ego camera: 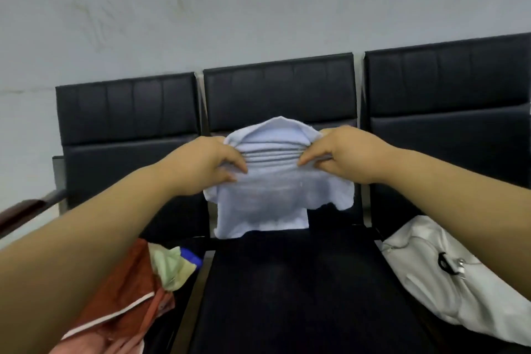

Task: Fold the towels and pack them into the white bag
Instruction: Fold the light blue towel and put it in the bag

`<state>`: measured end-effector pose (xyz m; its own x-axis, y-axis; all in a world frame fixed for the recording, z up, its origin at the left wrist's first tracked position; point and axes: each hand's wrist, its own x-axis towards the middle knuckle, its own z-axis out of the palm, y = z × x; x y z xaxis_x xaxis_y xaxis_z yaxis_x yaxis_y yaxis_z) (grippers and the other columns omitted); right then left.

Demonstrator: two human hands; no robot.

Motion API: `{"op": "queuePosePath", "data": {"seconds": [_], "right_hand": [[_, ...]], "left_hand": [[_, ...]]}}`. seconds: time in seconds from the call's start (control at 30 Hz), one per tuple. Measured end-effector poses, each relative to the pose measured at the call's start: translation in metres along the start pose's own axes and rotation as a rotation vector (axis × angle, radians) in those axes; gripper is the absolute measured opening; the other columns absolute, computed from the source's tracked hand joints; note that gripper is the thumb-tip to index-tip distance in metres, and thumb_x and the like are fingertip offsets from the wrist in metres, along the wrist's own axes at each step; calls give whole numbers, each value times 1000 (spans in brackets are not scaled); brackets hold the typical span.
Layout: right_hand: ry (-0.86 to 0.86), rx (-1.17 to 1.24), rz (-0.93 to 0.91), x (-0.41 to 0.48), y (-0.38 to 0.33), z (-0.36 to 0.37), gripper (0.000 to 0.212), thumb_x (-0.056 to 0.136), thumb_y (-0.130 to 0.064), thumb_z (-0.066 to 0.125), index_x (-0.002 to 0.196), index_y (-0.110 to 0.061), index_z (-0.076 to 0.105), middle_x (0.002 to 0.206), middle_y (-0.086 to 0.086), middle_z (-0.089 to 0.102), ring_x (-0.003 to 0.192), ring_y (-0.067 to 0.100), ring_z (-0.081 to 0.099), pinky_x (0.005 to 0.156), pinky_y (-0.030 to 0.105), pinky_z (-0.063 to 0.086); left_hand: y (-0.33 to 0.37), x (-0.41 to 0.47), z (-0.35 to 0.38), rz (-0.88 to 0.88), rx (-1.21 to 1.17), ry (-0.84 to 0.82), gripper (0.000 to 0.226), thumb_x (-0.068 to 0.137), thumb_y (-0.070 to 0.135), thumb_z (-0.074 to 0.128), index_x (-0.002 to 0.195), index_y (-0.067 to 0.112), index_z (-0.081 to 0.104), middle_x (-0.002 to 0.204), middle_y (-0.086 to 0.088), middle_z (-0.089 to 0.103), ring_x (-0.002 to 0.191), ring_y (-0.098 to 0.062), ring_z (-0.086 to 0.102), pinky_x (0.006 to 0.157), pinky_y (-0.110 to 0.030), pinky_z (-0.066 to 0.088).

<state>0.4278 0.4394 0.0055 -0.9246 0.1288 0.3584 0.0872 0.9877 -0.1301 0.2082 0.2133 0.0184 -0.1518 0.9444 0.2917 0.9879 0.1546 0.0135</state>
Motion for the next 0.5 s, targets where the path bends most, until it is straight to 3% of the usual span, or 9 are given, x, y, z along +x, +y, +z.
{"op": "queuePosePath", "data": {"seconds": [0.1,0.2,0.27,0.37,0.5], "right_hand": [[-187,166,73,-35,3,65,34,89,-21,71,107,-49,75,111,-20,64,101,3,61,97,31,50],[-437,377,182,-69,9,129,36,86,-22,74,106,-52,74,116,-30,66,109,-4,61,103,27,48],[-531,553,277,-92,12,164,36,85,-21,78,104,-50,76,118,-33,64,113,-9,58,104,18,45],[-492,816,442,-124,19,209,30,85,-14,80,103,-38,80,119,-28,67,112,-16,56,97,4,40],[-443,923,573,-143,20,250,28,85,-10,81,104,-31,81,115,-22,71,114,-10,58,102,9,42]], "left_hand": [[1,-34,67,-102,-184,-194,32,82,23,80,102,48,74,112,14,64,103,-4,61,96,-23,46],[10,-66,135,-213,-461,-422,28,84,23,78,97,48,75,100,14,72,94,0,67,89,-24,55],[15,-85,176,-263,-606,-490,24,84,22,81,98,42,78,91,23,72,90,6,66,83,-15,52],[17,-106,225,-359,-788,-480,23,81,22,85,96,39,80,107,15,74,104,-3,66,93,-17,50],[23,-117,263,-506,-936,-451,27,83,12,84,87,39,81,102,20,73,103,7,63,86,-7,45]]}}
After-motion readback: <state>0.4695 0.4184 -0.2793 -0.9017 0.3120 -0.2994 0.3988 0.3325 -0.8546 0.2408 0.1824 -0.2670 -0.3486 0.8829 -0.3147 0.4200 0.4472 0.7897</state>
